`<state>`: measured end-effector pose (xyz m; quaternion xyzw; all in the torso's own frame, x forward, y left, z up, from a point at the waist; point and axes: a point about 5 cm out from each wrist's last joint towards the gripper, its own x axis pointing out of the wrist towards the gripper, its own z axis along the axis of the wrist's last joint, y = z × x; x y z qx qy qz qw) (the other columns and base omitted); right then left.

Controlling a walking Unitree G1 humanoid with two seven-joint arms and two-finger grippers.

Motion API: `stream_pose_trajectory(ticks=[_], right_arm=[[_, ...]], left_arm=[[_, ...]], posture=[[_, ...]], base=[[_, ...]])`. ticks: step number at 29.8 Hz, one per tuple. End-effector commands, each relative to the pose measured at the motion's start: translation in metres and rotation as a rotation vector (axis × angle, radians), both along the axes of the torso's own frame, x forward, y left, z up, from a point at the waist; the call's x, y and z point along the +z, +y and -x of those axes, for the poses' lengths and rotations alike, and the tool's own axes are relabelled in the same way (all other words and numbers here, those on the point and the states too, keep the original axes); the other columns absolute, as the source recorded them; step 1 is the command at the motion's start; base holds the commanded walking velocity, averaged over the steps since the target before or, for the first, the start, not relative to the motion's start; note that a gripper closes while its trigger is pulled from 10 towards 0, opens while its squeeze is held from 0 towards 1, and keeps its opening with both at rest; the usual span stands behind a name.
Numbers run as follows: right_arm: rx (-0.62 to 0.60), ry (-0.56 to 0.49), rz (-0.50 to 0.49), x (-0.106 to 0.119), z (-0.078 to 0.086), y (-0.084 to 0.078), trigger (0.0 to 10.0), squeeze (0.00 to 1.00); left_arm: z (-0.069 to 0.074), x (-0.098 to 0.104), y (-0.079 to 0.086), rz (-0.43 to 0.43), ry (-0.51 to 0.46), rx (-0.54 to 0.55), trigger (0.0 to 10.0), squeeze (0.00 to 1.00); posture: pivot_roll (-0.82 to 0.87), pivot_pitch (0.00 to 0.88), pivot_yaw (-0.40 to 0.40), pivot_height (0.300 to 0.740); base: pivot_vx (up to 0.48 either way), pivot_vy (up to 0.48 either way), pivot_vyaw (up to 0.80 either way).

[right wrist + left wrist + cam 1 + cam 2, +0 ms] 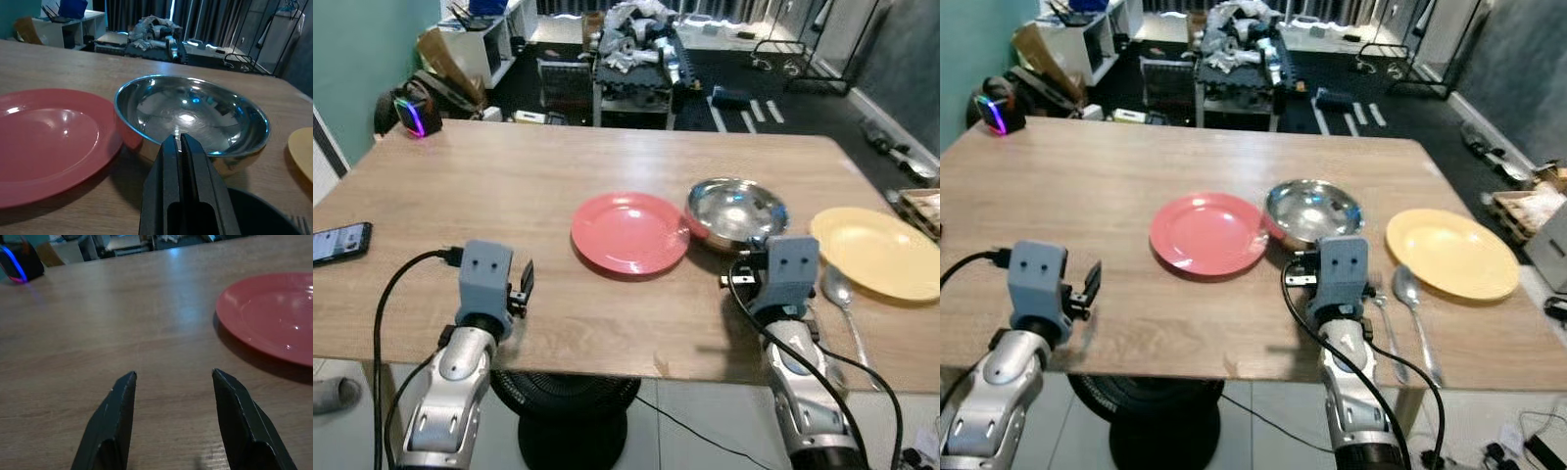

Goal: Setting the table

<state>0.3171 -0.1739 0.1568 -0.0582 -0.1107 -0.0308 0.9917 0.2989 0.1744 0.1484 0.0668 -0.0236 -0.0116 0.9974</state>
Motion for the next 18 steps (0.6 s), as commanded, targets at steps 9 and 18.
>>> stream_pose_trajectory(ticks=[9, 18], right_arm=[[0.068, 0.006, 0.008, -0.002, 0.005, 0.009, 10.0, 0.0], [0.19, -0.003, -0.002, 0.0, 0.012, 0.032, 10.0, 0.0]], left_arm=[[0.0, -0.004, 0.001, -0.018, 0.032, -0.015, 10.0, 0.0], [-0.007, 0.004, 0.024, -0.065, 0.027, 0.017, 10.0, 0.0]], posture=[[0.02, 0.0, 0.069, 0.74], [0.02, 0.0, 0.062, 0.74]], base=[[0.0, 0.0, 0.0], [0.0, 0.0, 0.0]])
